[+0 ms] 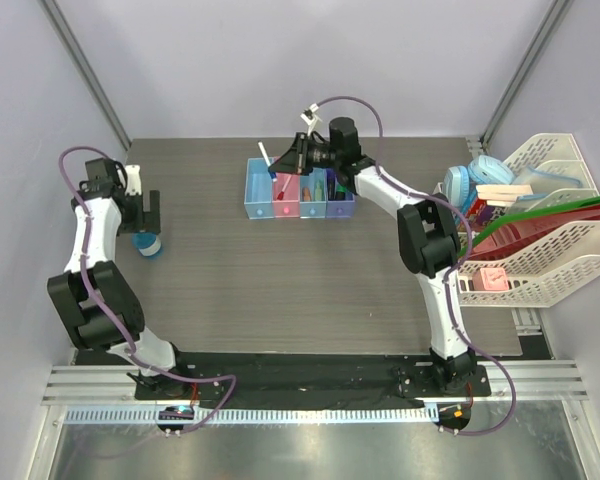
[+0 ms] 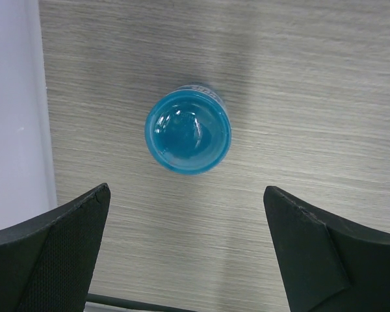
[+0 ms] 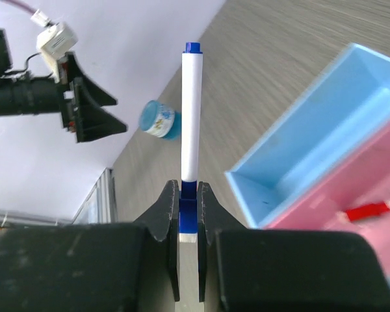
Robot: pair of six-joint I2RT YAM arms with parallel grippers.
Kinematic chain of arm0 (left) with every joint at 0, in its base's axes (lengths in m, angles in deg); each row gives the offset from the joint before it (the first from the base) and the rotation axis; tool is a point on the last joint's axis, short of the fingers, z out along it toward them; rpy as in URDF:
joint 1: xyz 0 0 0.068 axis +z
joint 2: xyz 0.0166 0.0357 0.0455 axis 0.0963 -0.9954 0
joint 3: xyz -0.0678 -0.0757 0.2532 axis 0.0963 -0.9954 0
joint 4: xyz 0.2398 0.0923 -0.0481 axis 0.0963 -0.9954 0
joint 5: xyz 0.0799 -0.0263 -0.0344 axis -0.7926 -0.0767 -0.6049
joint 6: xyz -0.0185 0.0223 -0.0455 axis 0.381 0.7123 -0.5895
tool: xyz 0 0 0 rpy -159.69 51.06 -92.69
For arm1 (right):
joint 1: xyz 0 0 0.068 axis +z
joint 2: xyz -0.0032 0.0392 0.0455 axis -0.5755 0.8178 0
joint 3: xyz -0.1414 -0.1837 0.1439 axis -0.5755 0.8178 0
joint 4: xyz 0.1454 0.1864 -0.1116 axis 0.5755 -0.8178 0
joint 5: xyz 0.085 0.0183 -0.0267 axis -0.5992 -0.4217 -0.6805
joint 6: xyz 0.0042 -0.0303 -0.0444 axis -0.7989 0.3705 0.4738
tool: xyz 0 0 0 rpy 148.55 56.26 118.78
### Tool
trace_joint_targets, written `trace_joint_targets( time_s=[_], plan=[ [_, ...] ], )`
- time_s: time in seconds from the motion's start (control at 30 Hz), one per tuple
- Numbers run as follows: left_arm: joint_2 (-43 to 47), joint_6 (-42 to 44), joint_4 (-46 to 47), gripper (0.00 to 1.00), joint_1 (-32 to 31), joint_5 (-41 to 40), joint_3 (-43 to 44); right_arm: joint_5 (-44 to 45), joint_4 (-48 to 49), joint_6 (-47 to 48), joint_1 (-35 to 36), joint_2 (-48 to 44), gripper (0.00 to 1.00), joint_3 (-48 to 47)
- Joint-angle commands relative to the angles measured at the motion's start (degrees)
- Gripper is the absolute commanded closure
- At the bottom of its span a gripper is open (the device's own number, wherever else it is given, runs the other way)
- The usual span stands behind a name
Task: Sort the stationery into containers
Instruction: Place the pen in the storage box.
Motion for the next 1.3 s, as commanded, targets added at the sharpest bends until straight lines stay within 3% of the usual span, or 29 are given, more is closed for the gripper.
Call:
trace_joint_targets(
  time_s=[0.0,0.33,0.77,0.87,0.93,1.0,1.27],
  plan=[
    [-2.22,4.09,0.19,0.0,0.26,-1.21,2.41,2.97,4.12,-0.74,-2.58,1.07,0.99,0.36],
    [-5.56,6.02,2.12,0.0,0.26,-4.11,0.92,16.95,-9.61,12.54,-2.49,2.92,0.99,-3.59],
    [-8.11,8.57,1.78,0.0,0.44,-3.41,0.21,21.88,-14.62,16.84,-0.73,6.0,0.99,-6.14],
    [-8.81,9.27,1.34,0.0,0.44,-3.06,0.21,22.24,-15.24,17.81,-0.12,6.26,0.93,-6.14],
    [-9.25,9.54,1.07,0.0,0.44,-3.06,0.21,22.32,-15.85,18.78,0.14,6.0,0.81,-6.14],
    [-9.52,9.97,0.98,0.0,0.35,-3.06,0.3,22.76,-16.29,19.83,0.5,5.56,0.76,-5.79],
    [-11.45,11.29,0.81,0.0,0.53,1.06,2.93,24.26,-17.61,21.51,1.2,4.42,0.66,-5.44]
  ],
)
